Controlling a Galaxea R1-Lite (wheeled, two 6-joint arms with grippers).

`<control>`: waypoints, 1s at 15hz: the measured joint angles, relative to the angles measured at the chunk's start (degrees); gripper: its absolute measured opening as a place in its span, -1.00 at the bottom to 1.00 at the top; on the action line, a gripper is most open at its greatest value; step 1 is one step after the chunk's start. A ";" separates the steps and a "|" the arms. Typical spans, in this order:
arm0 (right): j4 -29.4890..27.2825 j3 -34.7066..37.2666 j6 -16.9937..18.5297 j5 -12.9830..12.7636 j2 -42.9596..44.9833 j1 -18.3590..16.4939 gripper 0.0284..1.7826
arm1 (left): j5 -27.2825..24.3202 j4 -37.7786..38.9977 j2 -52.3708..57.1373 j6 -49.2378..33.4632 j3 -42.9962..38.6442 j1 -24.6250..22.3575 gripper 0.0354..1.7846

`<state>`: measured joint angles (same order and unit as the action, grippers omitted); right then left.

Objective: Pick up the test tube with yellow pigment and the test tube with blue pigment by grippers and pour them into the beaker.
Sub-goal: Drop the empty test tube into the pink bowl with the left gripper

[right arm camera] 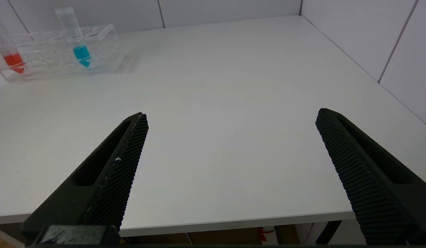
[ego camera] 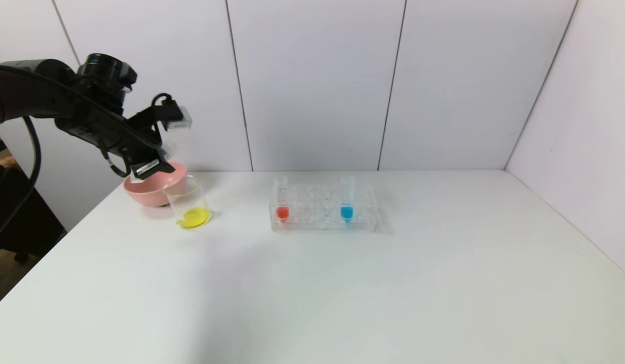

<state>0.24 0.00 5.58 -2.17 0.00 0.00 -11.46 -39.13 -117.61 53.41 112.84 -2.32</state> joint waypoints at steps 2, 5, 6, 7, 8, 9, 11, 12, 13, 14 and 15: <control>-0.02 0.00 0.01 -0.02 0.00 0.00 0.99 | -12.87 2.06 0.66 -7.88 -0.96 -5.17 -0.42; -0.02 0.00 0.01 -0.02 0.00 0.00 0.99 | -23.76 8.52 1.00 -16.47 -2.28 -11.59 -0.42; -0.02 0.00 0.00 -0.02 0.00 0.00 0.99 | -25.75 10.41 0.83 -18.19 -2.91 -13.08 -0.42; 0.00 0.00 0.00 -0.02 0.00 0.00 0.99 | -28.31 11.85 0.39 -19.57 -3.44 -14.21 -0.42; 0.00 0.00 -0.02 -0.02 0.00 0.00 0.99 | -31.59 13.62 -0.44 -20.44 -3.85 -15.18 -0.42; -0.02 0.00 0.00 -0.02 0.00 0.00 0.99 | -34.56 15.41 -1.54 -20.70 -3.94 -15.87 -0.42; -0.02 0.00 0.01 -0.02 0.00 0.00 0.99 | -38.07 19.79 -4.29 -20.92 -3.52 -16.99 -0.42; -0.02 0.00 0.00 0.00 0.00 0.00 0.99 | -38.99 22.63 -5.79 -21.08 -3.24 -17.42 -0.42; 0.00 0.00 -0.02 -0.02 0.00 0.00 0.99 | -40.58 24.75 -7.17 -21.30 -2.94 -17.60 -0.42; 0.00 0.00 -0.02 0.00 0.00 0.00 0.99 | -42.56 25.86 -8.55 -21.49 -2.54 -17.60 -0.42; -0.02 0.00 -0.02 -0.02 0.00 0.00 0.99 | -43.93 26.12 -10.12 -21.60 -1.71 -17.55 -0.42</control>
<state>0.22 0.00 5.56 -2.19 0.00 0.00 -55.39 -13.01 -127.73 31.81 111.13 -19.87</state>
